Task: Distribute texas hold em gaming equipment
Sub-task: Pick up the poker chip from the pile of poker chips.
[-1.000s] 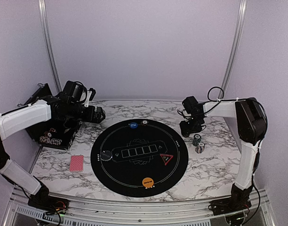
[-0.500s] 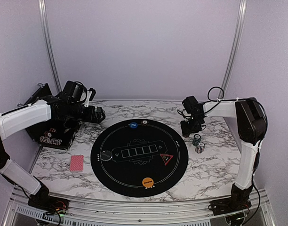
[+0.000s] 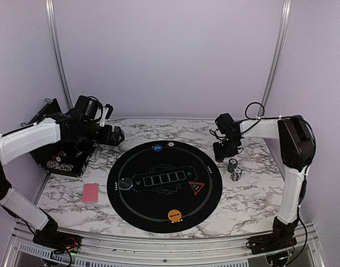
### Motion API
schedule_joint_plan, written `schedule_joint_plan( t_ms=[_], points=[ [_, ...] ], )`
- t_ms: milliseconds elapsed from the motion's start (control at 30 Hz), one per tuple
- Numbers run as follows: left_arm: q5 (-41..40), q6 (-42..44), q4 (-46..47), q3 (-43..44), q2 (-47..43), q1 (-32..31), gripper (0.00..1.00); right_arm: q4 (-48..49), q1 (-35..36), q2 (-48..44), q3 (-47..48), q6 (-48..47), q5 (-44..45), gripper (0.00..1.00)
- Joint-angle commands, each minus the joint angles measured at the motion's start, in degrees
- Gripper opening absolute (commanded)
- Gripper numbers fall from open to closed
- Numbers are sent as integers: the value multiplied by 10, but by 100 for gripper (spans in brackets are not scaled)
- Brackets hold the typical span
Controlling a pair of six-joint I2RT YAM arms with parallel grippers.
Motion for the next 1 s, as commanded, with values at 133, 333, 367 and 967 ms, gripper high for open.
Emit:
schedule_joint_plan(
  t_ms=[133,333,367,967],
  points=[
    [7,2,-6,2,-1,3,99,-10,3,-19,36,6,5,28],
    [7,2,-7,2,-2,3,99,-17,7,-23,43,6,10,28],
    [7,2,-7,1,-2,3,99,-18,8,-23,43,6,10,28],
    [11,0,-7,3,2,3,99,-58,68,-67,44,11,25,27]
  ],
)
